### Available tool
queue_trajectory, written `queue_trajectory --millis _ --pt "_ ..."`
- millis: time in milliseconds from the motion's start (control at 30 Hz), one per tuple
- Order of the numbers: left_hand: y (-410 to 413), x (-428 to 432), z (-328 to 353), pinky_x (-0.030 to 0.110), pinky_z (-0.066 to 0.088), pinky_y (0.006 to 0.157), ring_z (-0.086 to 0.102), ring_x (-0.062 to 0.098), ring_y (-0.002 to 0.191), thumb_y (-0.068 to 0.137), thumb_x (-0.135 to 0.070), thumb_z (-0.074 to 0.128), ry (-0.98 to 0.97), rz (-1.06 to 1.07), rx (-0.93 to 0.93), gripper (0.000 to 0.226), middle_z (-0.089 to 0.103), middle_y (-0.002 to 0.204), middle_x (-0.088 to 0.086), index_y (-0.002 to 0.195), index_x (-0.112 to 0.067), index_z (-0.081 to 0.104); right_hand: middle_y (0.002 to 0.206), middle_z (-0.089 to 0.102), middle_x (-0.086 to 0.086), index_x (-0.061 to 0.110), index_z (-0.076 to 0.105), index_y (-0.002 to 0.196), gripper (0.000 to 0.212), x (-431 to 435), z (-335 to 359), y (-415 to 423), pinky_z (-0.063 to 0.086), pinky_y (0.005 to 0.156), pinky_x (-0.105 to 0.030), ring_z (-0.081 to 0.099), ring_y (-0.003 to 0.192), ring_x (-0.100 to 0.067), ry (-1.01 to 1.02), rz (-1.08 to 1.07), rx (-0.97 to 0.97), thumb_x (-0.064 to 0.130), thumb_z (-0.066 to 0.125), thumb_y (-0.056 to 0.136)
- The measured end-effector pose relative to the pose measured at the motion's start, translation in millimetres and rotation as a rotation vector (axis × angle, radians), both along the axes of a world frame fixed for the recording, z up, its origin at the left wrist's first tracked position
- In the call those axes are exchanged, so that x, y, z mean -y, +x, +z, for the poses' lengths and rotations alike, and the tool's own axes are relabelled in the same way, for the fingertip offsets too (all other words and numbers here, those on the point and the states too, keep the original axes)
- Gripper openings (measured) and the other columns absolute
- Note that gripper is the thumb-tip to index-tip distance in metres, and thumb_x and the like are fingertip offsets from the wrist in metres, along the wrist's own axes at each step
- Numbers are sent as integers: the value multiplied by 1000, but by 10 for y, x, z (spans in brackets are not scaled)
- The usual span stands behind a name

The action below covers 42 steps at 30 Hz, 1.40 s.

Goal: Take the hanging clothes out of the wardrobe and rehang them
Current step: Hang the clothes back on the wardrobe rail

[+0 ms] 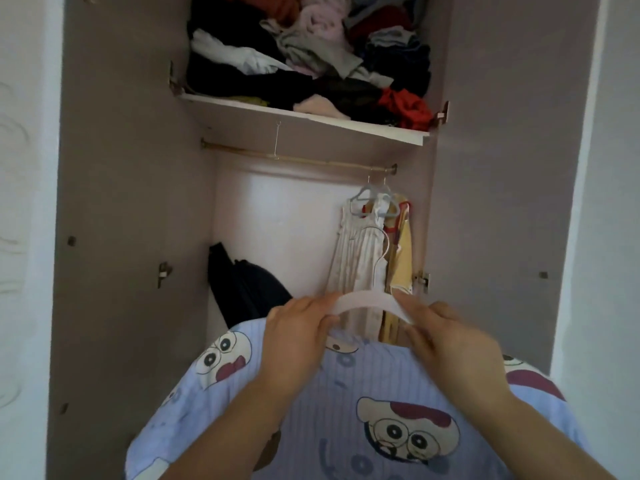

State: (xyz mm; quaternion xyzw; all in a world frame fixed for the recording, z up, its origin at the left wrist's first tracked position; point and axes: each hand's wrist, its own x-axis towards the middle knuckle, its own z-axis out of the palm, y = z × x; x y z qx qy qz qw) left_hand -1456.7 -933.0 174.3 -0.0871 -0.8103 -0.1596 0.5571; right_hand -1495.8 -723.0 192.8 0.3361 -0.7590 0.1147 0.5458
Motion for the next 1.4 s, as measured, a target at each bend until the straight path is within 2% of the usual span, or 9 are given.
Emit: queue_trajectory --millis 200,400,733,800,933,1000,1067,1200,1400 --pt "-1002 601 -48 29 49 60 62 15 60 81 -26 45 -21 59 -25 37 67 71 -3 106 -17 70 72 61 1 19 58 121 59 504 -37 -1019 36 26 -24 54 43 -13 93 13 -55 18 81 67" --pt "-2124 1158 218 35 55 59 63 18 62 80 -15 54 62 -56 -30 31 69 73 2 107 -15 70 69 62 4 18 67 112 64 1048 238 -2069 32 26 -21 52 38 -9 142 -56 -96 20 89 53" --pt "-3803 1701 816 27 48 68 66 22 71 79 -11 55 2 13 -22 35 71 83 7 111 -8 67 71 60 2 20 67 113 46 1603 761 -3567 40 29 -29 57 47 -16 31 -74 -105 20 80 69" --pt "-4081 1762 916 23 41 80 64 22 90 88 -7 51 -9 -2 -4 37 68 103 7 124 -8 58 69 60 1 20 67 111 42 1693 900 -3880 38 28 -30 56 45 -18 39 -99 -106 21 79 70" --pt "-4666 1843 1078 23 33 102 45 16 121 95 -13 47 -24 -13 52 48 45 138 3 141 -17 37 84 61 -3 21 61 115 33 1829 1287 -4473 23 37 -19 61 58 -22 116 -202 -110 25 66 83" --pt "-4955 1845 1195 22 24 109 33 13 132 97 -21 44 -46 18 86 51 30 148 -2 145 -23 27 101 56 -1 25 48 124 30 1889 1533 -4763 34 43 -25 62 79 -22 154 -256 -37 31 44 95" --pt "-5222 1841 1329 21 13 111 18 12 140 99 -27 41 -36 68 134 54 15 155 -5 148 -25 19 100 51 0 24 44 119 24 1932 1772 -5049 46 55 -30 60 85 -22 164 -297 -11 30 37 97" --pt "-5691 1827 1582 26 23 110 29 13 135 97 -35 42 -101 155 117 51 27 151 -4 144 -25 28 89 41 0 22 49 111 18 2051 2218 -5589 38 58 -29 59 84 -27 117 -350 9 26 40 96" --pt "-6111 1992 1736 25 27 106 34 15 131 96 -39 43 -149 283 148 47 30 148 -5 140 -26 34 91 53 -2 19 58 101 19 2264 2661 -6204 39 62 -30 56 80 -26 55 -397 40 9 46 89"
